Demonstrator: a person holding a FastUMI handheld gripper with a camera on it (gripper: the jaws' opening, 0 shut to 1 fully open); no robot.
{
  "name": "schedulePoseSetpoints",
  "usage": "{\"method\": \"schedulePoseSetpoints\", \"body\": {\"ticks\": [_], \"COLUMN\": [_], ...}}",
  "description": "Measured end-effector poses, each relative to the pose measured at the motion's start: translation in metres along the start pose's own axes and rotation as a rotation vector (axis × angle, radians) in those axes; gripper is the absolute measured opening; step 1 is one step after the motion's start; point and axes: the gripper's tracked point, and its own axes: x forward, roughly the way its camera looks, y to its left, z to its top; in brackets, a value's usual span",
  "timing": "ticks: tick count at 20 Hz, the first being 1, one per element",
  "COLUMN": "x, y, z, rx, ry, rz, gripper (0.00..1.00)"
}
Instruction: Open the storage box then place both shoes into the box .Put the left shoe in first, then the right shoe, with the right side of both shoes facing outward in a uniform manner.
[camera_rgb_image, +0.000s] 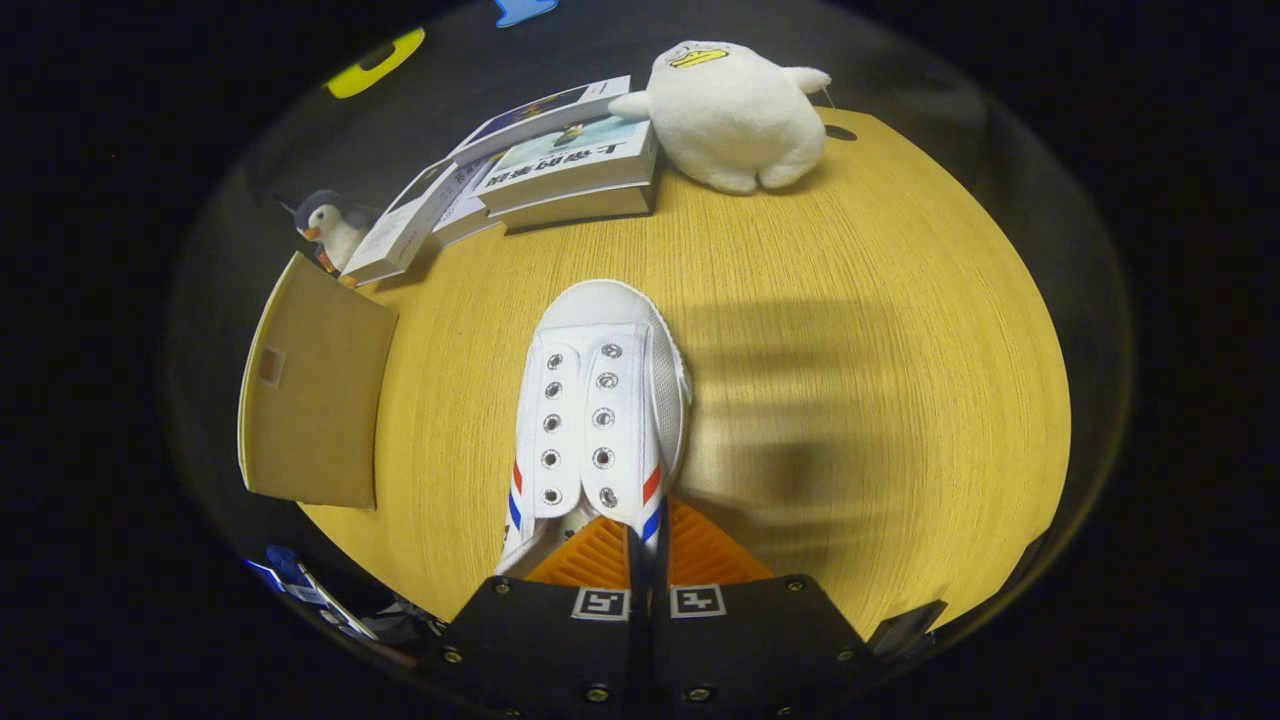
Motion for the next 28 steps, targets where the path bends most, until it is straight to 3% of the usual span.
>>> {"method": "schedulePoseSetpoints", "body": {"ticks": [13, 28], "x": [-0.057, -0.109], "y": [0.038, 0.164], "z": [0.032, 0.064], "rx": [-0.023, -0.146], "ry": [-0.059, -0.090], "rz": [0.015, 0.083], "gripper": [0.00, 0.00]}}
